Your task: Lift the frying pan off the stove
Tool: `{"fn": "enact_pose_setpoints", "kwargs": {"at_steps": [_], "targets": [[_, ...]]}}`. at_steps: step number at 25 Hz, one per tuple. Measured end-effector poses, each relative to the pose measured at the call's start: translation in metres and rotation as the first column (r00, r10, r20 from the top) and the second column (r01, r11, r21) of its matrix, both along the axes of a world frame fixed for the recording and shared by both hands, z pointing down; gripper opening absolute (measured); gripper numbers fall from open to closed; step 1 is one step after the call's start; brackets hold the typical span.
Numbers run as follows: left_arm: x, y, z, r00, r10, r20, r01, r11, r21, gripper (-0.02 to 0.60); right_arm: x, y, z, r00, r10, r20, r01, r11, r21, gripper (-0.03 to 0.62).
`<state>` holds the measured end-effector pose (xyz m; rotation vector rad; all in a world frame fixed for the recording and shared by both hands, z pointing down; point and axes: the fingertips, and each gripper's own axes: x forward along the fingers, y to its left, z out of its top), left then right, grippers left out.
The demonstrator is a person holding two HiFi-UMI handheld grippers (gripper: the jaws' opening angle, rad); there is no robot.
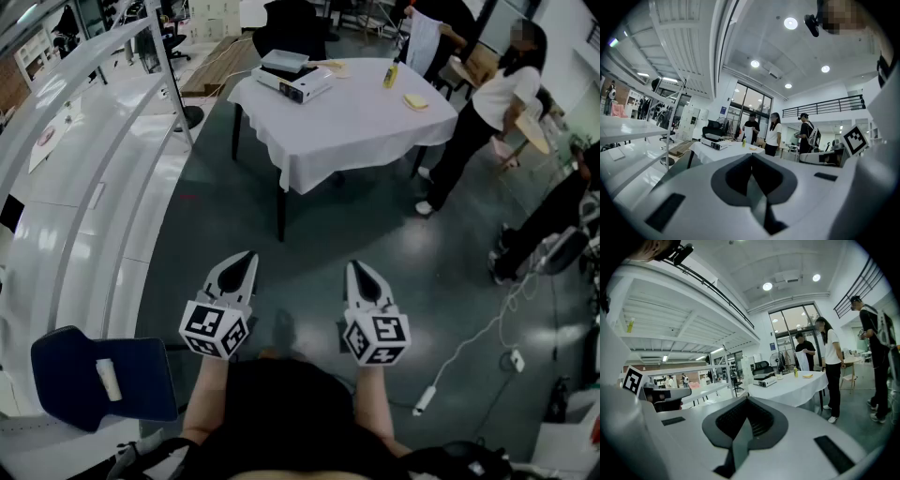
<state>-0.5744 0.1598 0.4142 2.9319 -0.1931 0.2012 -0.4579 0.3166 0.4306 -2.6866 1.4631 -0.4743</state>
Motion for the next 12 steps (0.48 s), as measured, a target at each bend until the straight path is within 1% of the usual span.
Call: {"fn": "enact_pose_setpoints", "kwargs": {"at_steps": [4,9,12], "targets": [[0.001,0.004,0.001,1.000,0.006,0.000,-0.006,1.000,-0.006,0.006,0.000,0.005,-0.004,1.000,0.018,-0.012,-0.018,1.000,0.018,0.006],[0.002,0.011,0.005,1.000,0.001,0.020,-0.001,1.000,0.011,0.006,-0.001,0.008,0.002,1.000,0.003,-0.012,-0.003,1.000,-0.010,0.006],[0.002,0.017,0.005,1.000,-0.001,0.020,0.001,1.000,0.011,0.006,-0.003,0.014,0.005,1.000,-0.002,-0.001,0.001,1.000,-0.014,0.006]]}}
